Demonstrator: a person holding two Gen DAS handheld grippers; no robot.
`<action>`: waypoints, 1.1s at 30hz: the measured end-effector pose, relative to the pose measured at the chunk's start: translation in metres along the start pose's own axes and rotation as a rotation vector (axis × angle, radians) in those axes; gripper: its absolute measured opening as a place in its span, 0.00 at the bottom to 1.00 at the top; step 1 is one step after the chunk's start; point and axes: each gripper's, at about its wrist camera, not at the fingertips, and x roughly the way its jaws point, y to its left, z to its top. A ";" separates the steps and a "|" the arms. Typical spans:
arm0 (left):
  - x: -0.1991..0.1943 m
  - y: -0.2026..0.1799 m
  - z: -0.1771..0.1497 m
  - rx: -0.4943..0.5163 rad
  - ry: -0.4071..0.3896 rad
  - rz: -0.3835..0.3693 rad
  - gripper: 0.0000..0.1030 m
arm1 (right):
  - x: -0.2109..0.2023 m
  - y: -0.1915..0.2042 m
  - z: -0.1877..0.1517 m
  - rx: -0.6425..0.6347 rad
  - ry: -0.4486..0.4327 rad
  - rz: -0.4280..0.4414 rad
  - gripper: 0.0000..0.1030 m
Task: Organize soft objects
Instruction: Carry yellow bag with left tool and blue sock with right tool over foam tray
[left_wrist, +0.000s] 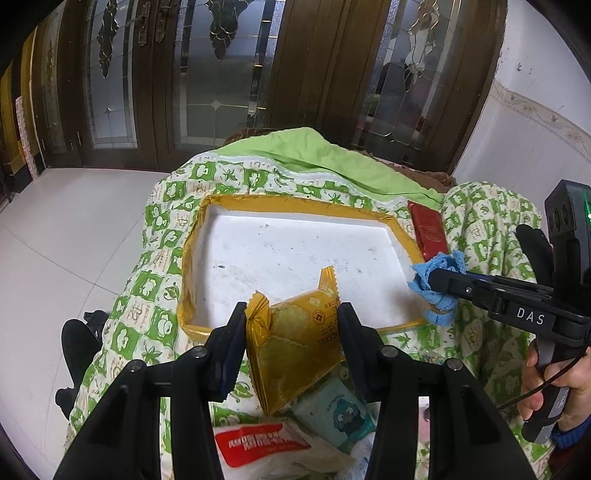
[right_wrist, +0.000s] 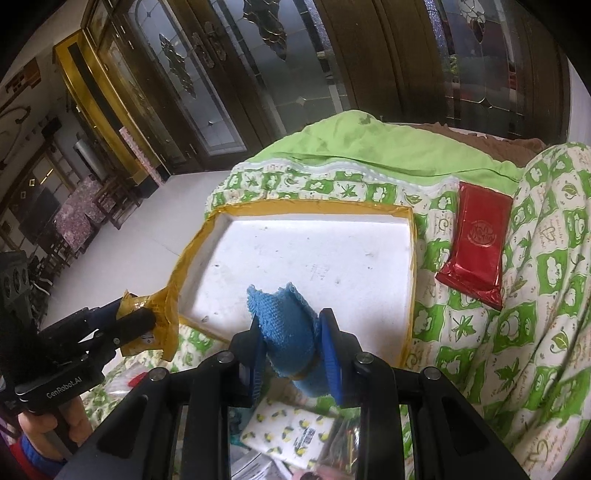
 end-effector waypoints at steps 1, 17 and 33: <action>0.003 0.001 0.002 -0.003 0.003 0.000 0.46 | 0.003 -0.002 0.002 0.000 0.003 -0.003 0.29; 0.052 0.008 0.029 -0.030 0.039 0.015 0.46 | 0.037 -0.028 0.017 0.059 0.044 0.018 0.29; 0.088 0.029 0.020 -0.077 0.083 0.043 0.46 | 0.072 -0.027 0.004 0.016 0.153 -0.039 0.29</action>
